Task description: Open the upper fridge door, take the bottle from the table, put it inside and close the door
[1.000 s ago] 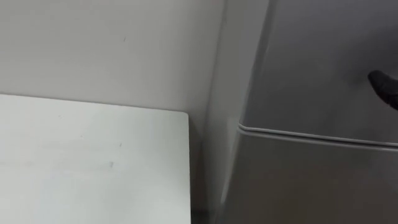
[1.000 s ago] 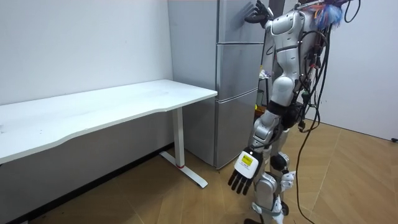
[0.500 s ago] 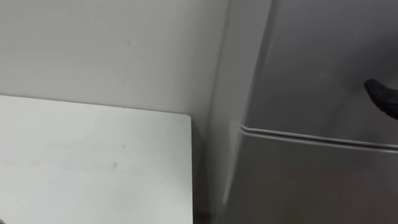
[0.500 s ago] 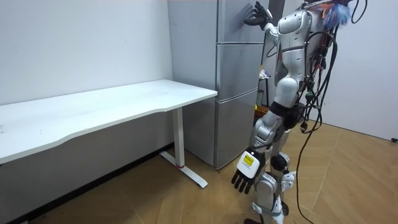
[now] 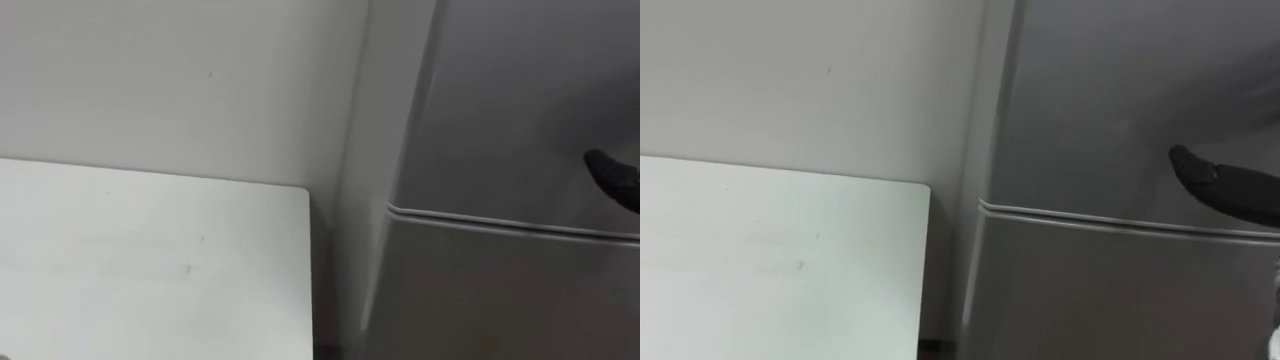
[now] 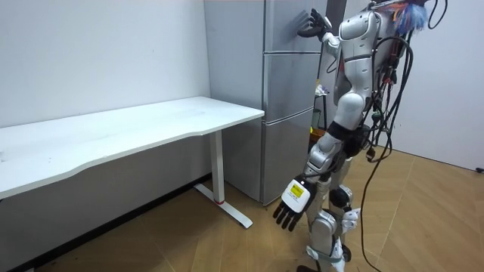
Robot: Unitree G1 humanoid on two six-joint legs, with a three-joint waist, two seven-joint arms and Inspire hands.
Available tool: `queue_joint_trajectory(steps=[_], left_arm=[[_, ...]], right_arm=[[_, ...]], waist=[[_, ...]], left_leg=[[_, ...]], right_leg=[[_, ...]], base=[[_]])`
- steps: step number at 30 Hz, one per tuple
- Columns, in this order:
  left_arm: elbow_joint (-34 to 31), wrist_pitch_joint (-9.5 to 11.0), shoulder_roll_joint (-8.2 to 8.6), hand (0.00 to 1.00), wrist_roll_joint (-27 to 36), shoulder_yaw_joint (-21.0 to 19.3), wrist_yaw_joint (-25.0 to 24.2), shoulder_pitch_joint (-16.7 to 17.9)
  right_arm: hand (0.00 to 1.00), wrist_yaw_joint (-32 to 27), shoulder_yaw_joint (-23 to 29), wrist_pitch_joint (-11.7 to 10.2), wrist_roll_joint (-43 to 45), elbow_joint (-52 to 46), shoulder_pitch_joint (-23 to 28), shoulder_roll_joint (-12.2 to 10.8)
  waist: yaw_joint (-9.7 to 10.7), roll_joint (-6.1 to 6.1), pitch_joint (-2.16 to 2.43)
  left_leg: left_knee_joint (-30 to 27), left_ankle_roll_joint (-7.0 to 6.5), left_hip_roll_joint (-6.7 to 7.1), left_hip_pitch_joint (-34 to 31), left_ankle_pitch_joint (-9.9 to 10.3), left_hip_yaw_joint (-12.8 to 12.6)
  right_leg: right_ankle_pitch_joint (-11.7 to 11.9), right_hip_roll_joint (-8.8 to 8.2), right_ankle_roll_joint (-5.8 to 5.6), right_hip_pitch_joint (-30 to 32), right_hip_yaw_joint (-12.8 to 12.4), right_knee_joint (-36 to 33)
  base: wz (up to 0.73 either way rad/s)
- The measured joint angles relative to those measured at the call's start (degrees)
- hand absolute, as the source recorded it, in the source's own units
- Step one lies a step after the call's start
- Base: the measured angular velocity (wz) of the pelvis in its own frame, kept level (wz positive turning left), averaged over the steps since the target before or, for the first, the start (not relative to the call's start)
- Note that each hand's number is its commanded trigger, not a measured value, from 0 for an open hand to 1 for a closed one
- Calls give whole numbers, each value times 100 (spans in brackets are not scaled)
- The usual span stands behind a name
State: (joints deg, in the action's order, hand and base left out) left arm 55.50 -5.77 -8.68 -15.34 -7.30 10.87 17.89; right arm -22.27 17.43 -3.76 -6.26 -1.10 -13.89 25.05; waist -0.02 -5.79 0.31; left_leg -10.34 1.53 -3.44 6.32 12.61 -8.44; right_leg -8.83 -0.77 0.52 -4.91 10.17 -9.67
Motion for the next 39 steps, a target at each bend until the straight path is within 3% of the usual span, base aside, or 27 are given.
queue_joint_trajectory(steps=[6, 10, 15, 20, 22, 26, 28, 31, 36, 39], left_arm=[[-39, 204, 7, 0, 13, -227, 116, 250], [-34, 241, 36, 0, 12, -503, 248, 320], [-38, 252, 32, 0, -7, -559, 277, 279], [-41, 241, 38, 0, 16, -619, 279, 237], [-43, 234, 42, 0, 159, -602, 355, 214], [-67, 236, 33, 0, 458, -596, 409, 138], [-84, 236, 35, 0, 461, -586, 425, 46], [-227, 236, 47, 0, 470, -581, 448, 62], [-409, 275, 67, 0, 457, -597, 466, 78], [-405, 317, 131, 0, 469, -545, 494, -1]], right_arm=[[0, -372, 474, 20, -243, -2, 404, 0], [0, -864, 959, 20, -572, 2, 750, 1], [0, -1421, 1466, 10, -904, 64, 1040, 0], [0, -1907, 1983, -5, -1312, 220, 1429, -2], [0, -2042, 2014, -5, -1860, 221, 1668, -31], [0, -2218, 1996, -14, -2317, 256, 1848, -317], [0, -2290, 1982, -57, -2729, 280, 2148, -632], [0, -2391, 1986, -59, -3455, 644, 2236, -978], [0, -2491, 1844, -65, -3716, 1231, 2480, -1259], [0, -2491, 1517, -217, -3946, 1699, 2613, -1378]], waist=[[184, 90, 35], [303, 28, 1], [464, -10, -22], [518, 2, -19], [559, 16, -16], [602, 83, -19], [588, 162, -18], [607, 176, -40], [588, 311, -38], [583, 355, -17]], left_leg=[[54, -4, 18, 14, -4, 42], [75, -5, 24, 29, -4, 42], [85, -5, 29, 16, -4, 48], [125, -4, 27, -1, -4, 44], [158, -4, 22, 32, -4, 17], [159, -4, 20, 26, -3, -24], [163, -4, 21, 27, -3, -26], [173, -5, 29, 28, -2, -24], [169, -8, 33, 19, -1, -35], [165, -8, 34, 9, -1, -35]], right_leg=[[-16, -1, -21, 6, -2, 2], [-35, -4, -27, 15, -1, 8], [-47, -2, -34, 12, -10, 25], [-47, 13, -34, 18, -55, 93], [-47, 22, -34, 9, -49, 100], [-46, 19, -34, 22, -66, 92], [-48, 18, -36, 22, -88, 92], [-52, 13, -42, 26, -86, 97], [-58, 8, -50, 35, -78, 95], [-62, 9, -49, 61, -122, 93]], base=[[4], [0], [0], [0], [-4], [-4], [0], [0], [0], [-1]])
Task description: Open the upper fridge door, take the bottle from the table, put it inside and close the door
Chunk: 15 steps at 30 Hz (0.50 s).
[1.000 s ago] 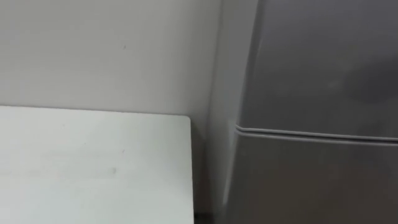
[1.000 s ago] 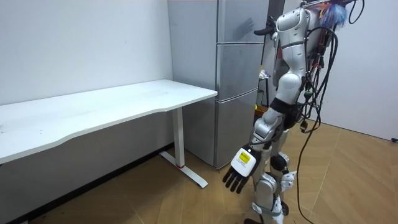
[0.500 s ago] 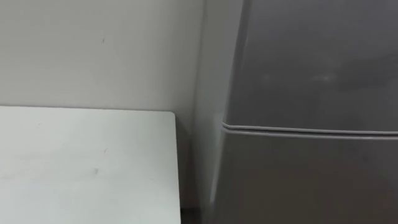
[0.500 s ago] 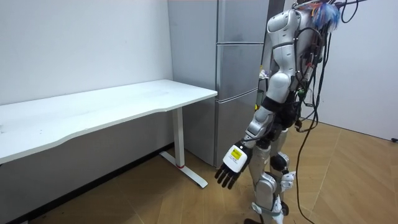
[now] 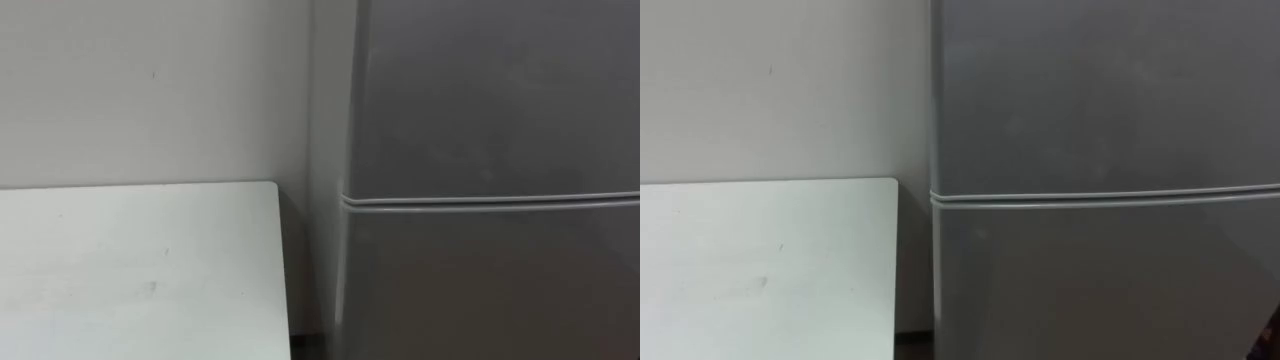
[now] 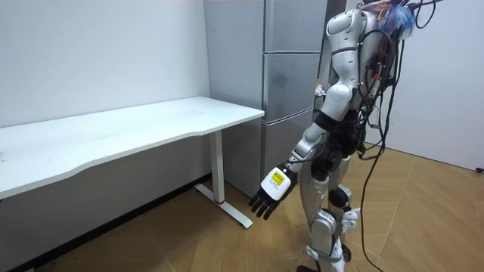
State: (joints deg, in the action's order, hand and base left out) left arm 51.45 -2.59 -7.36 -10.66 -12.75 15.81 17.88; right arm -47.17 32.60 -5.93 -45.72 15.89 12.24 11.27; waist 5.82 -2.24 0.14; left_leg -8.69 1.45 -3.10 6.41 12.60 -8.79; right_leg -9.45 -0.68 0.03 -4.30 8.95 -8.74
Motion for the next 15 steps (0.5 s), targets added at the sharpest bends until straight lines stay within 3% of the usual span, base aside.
queue_joint_trajectory(steps=[5, 8, 11, 15], left_arm=[[26, 108, 59, 0, 539, 126, -27, 36], [166, 273, 70, 0, 543, 108, -32, 31], [411, 336, 144, 0, 665, 107, -32, 27], [677, 351, 218, 0, 670, 297, -61, -38]], right_arm=[[0, 237, -371, -78, -988, 860, 113, -252], [0, 495, -620, -178, -989, 1772, 153, -329], [0, 801, -939, -175, -963, 2524, 232, -408], [0, 1297, -1533, -168, -299, 3381, 261, -469]], waist=[[-85, 77, 35], [-137, 129, 28], [-141, 142, 21], [-166, 155, 10]], left_leg=[[0, 0, 4, 21, 0, -38], [-4, 0, 7, 49, 0, -38], [-5, 0, 23, 101, 0, -22], [-16, -1, 41, 103, 0, 2]], right_leg=[[-5, 4, -5, 15, -72, 4], [-7, -3, -7, -53, -45, 4], [-54, -21, -18, -69, -31, -3], [-97, -38, -27, -19, -68, -38]], base=[[-5], [4], [5], [-3]])
